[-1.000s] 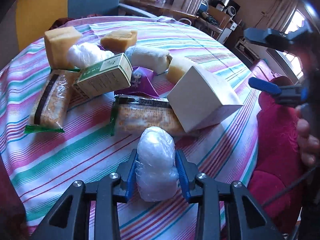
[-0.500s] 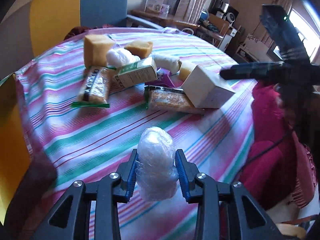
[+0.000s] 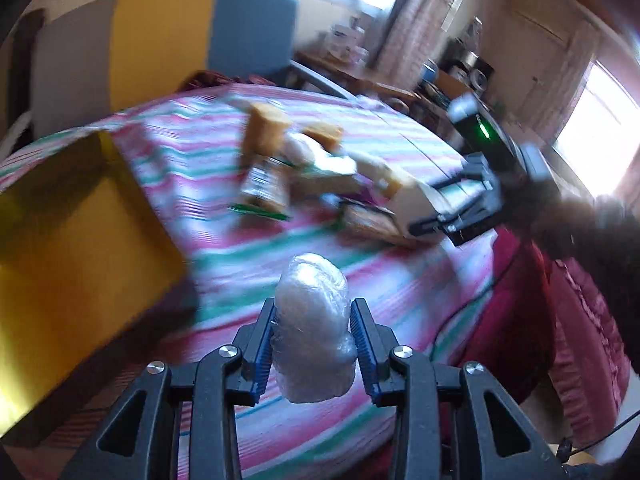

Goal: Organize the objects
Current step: 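Carry the bun into the gold tray and open the left gripper while the right gripper grasps the white box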

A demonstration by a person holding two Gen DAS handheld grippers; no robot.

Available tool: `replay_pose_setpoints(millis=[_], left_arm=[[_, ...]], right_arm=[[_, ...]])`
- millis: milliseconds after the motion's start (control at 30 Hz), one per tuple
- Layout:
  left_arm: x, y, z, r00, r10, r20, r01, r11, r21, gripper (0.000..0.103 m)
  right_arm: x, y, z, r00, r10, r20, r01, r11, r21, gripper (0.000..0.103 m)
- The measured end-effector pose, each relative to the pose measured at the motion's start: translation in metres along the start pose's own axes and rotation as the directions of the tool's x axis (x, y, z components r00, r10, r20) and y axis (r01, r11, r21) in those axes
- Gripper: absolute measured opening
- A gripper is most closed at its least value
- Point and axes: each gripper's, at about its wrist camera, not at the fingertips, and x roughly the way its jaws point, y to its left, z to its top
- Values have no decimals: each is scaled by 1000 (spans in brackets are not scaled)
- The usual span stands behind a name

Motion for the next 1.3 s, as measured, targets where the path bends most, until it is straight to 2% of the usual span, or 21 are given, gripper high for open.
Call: replay_pose_setpoints(millis=[67, 100, 133, 200, 233, 267, 400, 500, 567, 733, 867, 967, 1033, 1100, 1133, 1233, 1300], left_arm=[[-16, 22, 3, 999, 44, 30, -43, 998, -44, 36], [-28, 41, 7, 995, 92, 46, -88, 992, -86, 36], [-36, 58, 9, 990, 132, 53, -125, 985, -121, 36], [-57, 105, 15, 969, 240, 57, -223, 951, -217, 36], [-61, 120, 16, 961, 271, 50, -252, 936, -246, 36], [-69, 147, 18, 946, 322, 34, -298, 907, -298, 36], [-82, 209, 24, 914, 405, 5, -371, 844, -388, 36], [-76, 234, 33, 902, 432, -11, -401, 825, -399, 36], [-65, 250, 40, 900, 435, -23, -406, 819, -405, 36], [-38, 278, 56, 877, 475, -68, -462, 799, -384, 36], [-20, 300, 68, 846, 524, -104, -520, 765, -379, 37], [-9, 318, 70, 819, 557, -135, -561, 732, -386, 46], [-6, 328, 68, 819, 553, -152, -562, 720, -407, 54], [-9, 331, 65, 834, 533, -144, -537, 722, -437, 55], [-12, 328, 64, 835, 533, -138, -533, 721, -443, 56], [-27, 313, 61, 842, 532, -93, -514, 737, -439, 58], [-45, 296, 55, 840, 540, -44, -503, 748, -434, 58]], right_arm=[[1, 1, -1, 1000, 6, 20, -6, 1000, 14, 60], [1, 0, -2, 1000, 9, 27, -10, 1000, 25, 53], [1, 0, -5, 999, 12, 37, -14, 999, 38, 51], [0, 2, -7, 999, -2, 46, 0, 999, 35, 50], [-2, 4, -6, 999, -8, 54, 6, 999, 40, 50], [-2, 3, -6, 999, -8, 53, 5, 999, 49, 50], [0, -2, -4, 998, -21, 57, 17, 996, 84, 50], [-3, -6, -6, 997, -20, 75, 10, 992, 127, 50], [-5, -9, -7, 996, -17, 88, 3, 988, 156, 50], [-11, -14, -14, 994, -6, 111, -18, 977, 214, 50], [-12, -19, -16, 993, 6, 121, -36, 968, 249, 50], [-10, -24, -16, 992, 18, 128, -53, 961, 272, 50], [-11, -25, -18, 991, 23, 133, -61, 956, 286, 50], [-12, -26, -19, 990, 21, 137, -62, 953, 297, 50], [-12, -27, -19, 990, 21, 140, -63, 951, 302, 50], [-13, -30, -20, 989, 17, 150, -66, 944, 324, 50], [-14, -32, -21, 988, 10, 155, -63, 939, 339, 50]])
